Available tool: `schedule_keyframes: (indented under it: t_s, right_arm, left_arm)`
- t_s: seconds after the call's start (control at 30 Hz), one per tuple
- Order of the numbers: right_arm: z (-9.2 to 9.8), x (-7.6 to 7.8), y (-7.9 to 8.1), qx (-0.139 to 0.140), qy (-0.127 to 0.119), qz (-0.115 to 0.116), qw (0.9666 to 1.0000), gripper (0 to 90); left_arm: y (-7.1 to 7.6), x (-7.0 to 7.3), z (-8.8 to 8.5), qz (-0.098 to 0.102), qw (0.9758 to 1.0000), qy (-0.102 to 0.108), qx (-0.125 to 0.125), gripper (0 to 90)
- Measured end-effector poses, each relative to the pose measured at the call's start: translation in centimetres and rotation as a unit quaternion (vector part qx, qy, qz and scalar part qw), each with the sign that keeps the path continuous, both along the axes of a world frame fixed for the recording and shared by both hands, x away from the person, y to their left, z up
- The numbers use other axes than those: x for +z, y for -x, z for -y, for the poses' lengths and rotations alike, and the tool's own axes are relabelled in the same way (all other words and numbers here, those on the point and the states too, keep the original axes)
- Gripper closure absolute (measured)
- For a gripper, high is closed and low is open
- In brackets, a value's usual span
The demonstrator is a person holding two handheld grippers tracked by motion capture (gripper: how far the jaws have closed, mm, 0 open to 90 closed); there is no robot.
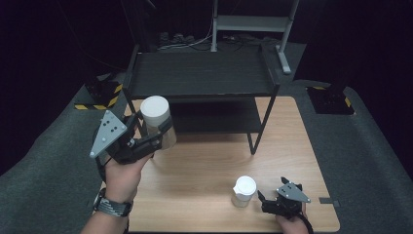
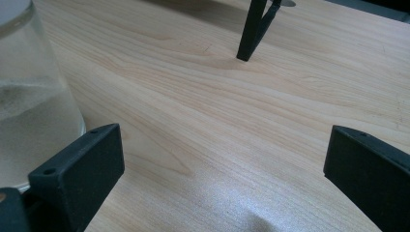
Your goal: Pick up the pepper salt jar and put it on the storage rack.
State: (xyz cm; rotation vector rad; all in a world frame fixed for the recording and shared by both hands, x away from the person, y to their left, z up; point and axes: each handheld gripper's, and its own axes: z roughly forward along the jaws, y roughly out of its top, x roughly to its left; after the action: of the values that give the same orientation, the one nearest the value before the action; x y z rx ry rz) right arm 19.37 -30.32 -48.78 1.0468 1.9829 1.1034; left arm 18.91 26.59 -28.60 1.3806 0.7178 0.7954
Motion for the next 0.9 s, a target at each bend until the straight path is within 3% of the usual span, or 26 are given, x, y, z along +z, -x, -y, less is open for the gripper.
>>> schedule_keyframes:
  t_s: [0.9]
  right_arm:
    - [0.2,-0.1,0.0,0.001,-0.005,0.001,1.0000,0.0]
  left_arm:
    - [-3.6,4.0,0.7,0.023,0.9995,0.008,0.018,34.3]
